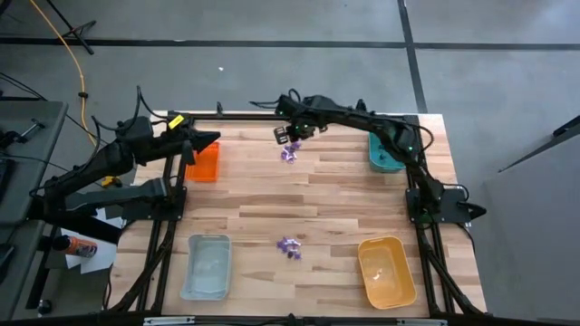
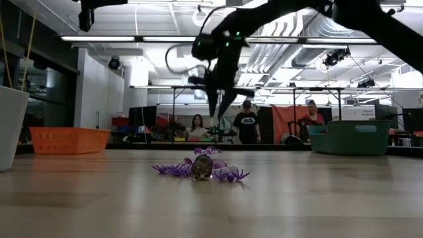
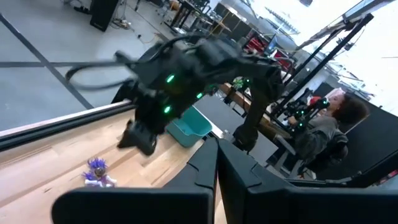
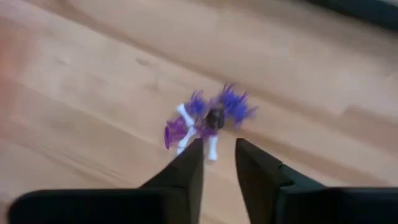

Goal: Sort Halloween decoration
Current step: Put the black skull toy into the green bin

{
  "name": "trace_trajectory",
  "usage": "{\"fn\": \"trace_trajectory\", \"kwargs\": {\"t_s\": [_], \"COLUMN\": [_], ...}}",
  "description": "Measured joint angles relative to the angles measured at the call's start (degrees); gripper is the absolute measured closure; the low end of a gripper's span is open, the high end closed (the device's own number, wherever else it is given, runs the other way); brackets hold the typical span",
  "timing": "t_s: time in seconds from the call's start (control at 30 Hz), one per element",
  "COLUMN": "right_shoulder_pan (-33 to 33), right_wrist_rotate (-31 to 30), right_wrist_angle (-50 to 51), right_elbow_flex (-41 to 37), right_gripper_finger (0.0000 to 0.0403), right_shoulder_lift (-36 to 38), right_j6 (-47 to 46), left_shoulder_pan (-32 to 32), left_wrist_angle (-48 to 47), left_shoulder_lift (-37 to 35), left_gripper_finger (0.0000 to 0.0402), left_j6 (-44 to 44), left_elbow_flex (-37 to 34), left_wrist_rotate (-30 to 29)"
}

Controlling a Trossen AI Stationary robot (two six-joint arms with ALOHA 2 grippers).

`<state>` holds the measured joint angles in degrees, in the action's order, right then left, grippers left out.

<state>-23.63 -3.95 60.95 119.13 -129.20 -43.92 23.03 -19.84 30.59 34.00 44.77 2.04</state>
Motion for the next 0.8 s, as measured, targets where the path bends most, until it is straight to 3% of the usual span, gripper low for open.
{"fn": "trace_trajectory", "kwargs": {"t_s": [0.27, 0.6, 0.8], "right_shoulder_pan": [1.2, 0.8, 0.8], "right_wrist_rotate": [0.9, -5.1, -4.4], "right_wrist_angle": [-3.3, -5.1, -6.5], "right_elbow_flex": [0.0, 0.0, 0.1], "right_gripper_finger": [0.0240, 0.0237, 0.0237], "right_shoulder_lift": [-5.5, -7.9, -8.7], "right_j6": [-6.9, -15.6, -17.9], "left_shoulder_pan": [0.0, 0.0, 0.0], "left_wrist_angle": [0.0, 0.0, 0.0], "left_shoulder_lift": [0.0, 0.0, 0.0], "left_gripper_finger": [0.0401, 0.0401, 0.0401], "left_j6": [0.0, 0.3, 0.3], "left_elbow_flex": [0.0, 0.0, 0.0], "left_wrist_rotate": [0.6, 4.7, 6.3]}}
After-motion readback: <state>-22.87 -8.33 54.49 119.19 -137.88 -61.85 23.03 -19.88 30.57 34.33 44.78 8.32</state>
